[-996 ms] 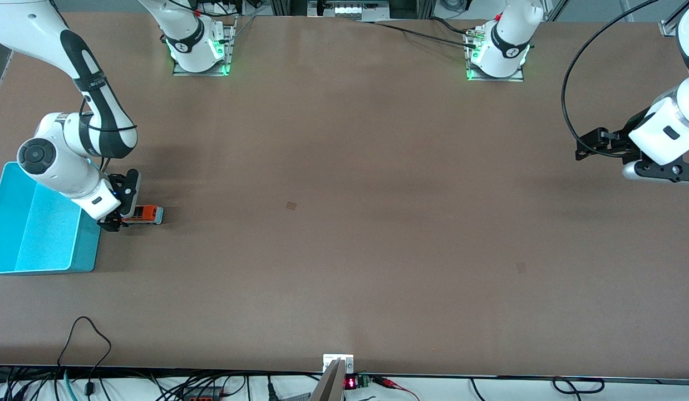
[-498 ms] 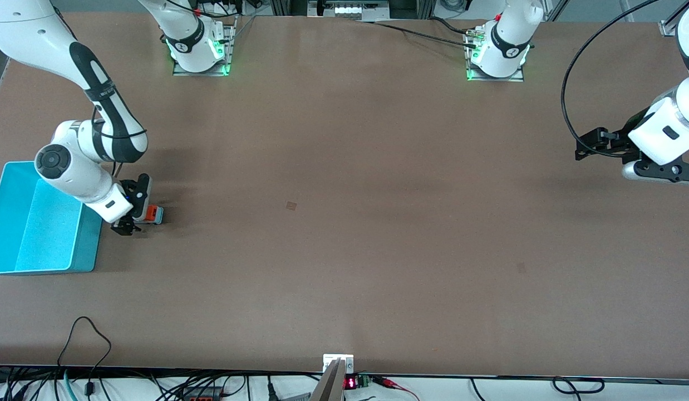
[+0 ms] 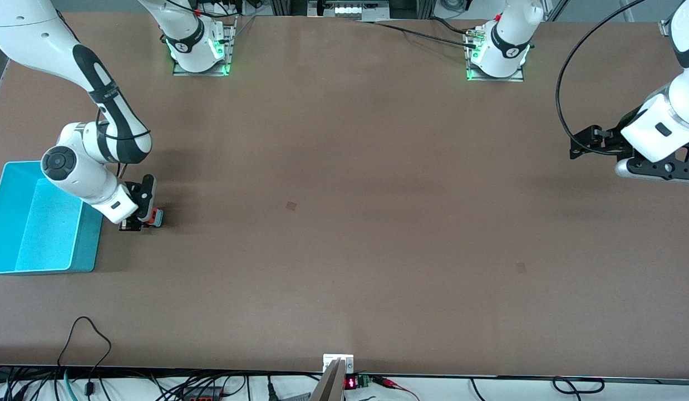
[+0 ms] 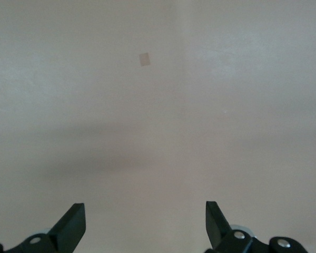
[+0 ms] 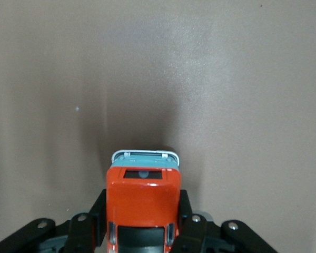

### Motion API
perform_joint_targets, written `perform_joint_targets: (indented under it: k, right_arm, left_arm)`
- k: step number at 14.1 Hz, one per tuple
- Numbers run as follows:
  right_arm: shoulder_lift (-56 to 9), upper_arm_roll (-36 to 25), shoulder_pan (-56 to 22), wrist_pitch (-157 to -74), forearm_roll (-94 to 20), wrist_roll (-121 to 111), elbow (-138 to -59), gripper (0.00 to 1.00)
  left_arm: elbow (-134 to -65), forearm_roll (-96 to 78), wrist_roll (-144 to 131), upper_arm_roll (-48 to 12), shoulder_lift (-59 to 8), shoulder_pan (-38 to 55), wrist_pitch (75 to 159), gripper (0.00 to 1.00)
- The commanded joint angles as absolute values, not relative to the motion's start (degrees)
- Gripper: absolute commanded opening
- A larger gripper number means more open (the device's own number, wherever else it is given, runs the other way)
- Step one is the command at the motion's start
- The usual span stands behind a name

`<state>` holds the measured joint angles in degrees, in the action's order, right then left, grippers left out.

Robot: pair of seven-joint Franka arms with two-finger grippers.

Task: Wind up bus and store in blue box
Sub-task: 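Close the right gripper on the orange bus, then lift the bus into the cyan box and open the right gripper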

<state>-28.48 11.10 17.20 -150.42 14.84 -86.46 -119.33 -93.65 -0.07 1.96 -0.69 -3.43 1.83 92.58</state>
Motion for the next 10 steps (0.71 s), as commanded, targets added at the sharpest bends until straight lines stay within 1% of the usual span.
perform_joint_targets:
  k: [1,3,5,7,10]
  right_arm:
    - [-28.92,12.13,18.63,-151.26,15.47,-86.31,-119.18,0.0]
    - [-28.74,12.13,18.55,-151.26,15.12,-84.56,-119.09,0.0]
    - [-27.52,12.22,18.28,-150.74,15.12,-75.98,-118.83,0.0]
    - [-25.41,14.14,17.67,-150.03,14.59,-63.79,-118.22,0.0]
    - [-21.98,14.41,16.52,-145.91,9.17,-49.61,-115.32,0.0]
  left_arm:
    - [-93.25,1.14,-3.58,-3.59,-2.11,1.85,91.49,1.0]
    - [-93.08,1.05,-4.13,-3.96,-1.94,1.85,91.58,1.0]
    - [-93.08,1.05,-4.04,-4.04,-0.71,1.85,92.02,1.0]
    - [-93.08,1.14,-3.96,-4.04,-0.62,1.85,92.46,1.0]
    - [-93.08,1.14,-3.6,-4.04,0.26,1.76,92.64,1.0]
